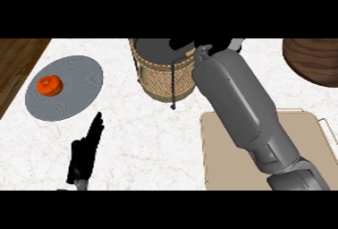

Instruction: Pick the bell pepper from the tray and place it in the tiered basket

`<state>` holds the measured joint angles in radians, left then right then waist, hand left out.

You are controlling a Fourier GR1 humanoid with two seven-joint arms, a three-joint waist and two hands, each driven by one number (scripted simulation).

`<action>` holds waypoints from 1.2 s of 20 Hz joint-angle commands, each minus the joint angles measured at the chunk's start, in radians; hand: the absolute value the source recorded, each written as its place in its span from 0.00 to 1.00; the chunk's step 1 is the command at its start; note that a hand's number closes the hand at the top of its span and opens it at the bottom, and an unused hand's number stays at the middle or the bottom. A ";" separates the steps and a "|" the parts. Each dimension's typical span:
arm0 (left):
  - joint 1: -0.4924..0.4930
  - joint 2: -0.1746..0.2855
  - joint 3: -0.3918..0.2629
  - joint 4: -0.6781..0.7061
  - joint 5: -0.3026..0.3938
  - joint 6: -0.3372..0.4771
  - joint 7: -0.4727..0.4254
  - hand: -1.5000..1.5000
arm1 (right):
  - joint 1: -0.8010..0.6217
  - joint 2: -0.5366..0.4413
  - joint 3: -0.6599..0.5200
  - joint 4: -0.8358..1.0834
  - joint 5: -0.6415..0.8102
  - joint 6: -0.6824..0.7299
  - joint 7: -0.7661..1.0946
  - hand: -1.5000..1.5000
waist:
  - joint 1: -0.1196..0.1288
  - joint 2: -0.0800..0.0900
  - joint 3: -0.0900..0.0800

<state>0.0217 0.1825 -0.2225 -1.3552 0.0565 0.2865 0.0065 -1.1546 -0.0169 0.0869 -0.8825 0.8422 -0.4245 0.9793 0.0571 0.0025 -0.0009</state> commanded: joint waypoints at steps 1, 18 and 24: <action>0.002 -0.003 0.002 0.030 -0.007 -0.009 -0.032 0.50 | -0.016 0.016 -0.019 0.066 -0.129 -0.182 -0.018 0.00 | 0.005 0.012 0.000; 0.111 0.018 0.050 -0.038 0.014 0.010 -0.009 0.50 | 0.142 -0.095 -0.100 -0.239 0.094 -0.474 0.109 0.00 | -0.118 -0.032 0.000; 0.167 0.012 0.087 -0.010 0.029 0.030 -0.046 0.50 | 0.378 -0.133 -0.105 -0.598 0.101 -0.332 0.155 0.00 | -0.173 -0.051 0.000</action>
<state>0.1320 0.2004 -0.1511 -1.3837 0.0752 0.3105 -0.0009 -0.8851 -0.1188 -0.0082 -1.2871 0.9416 -0.8206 1.0536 -0.0796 -0.0336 -0.0002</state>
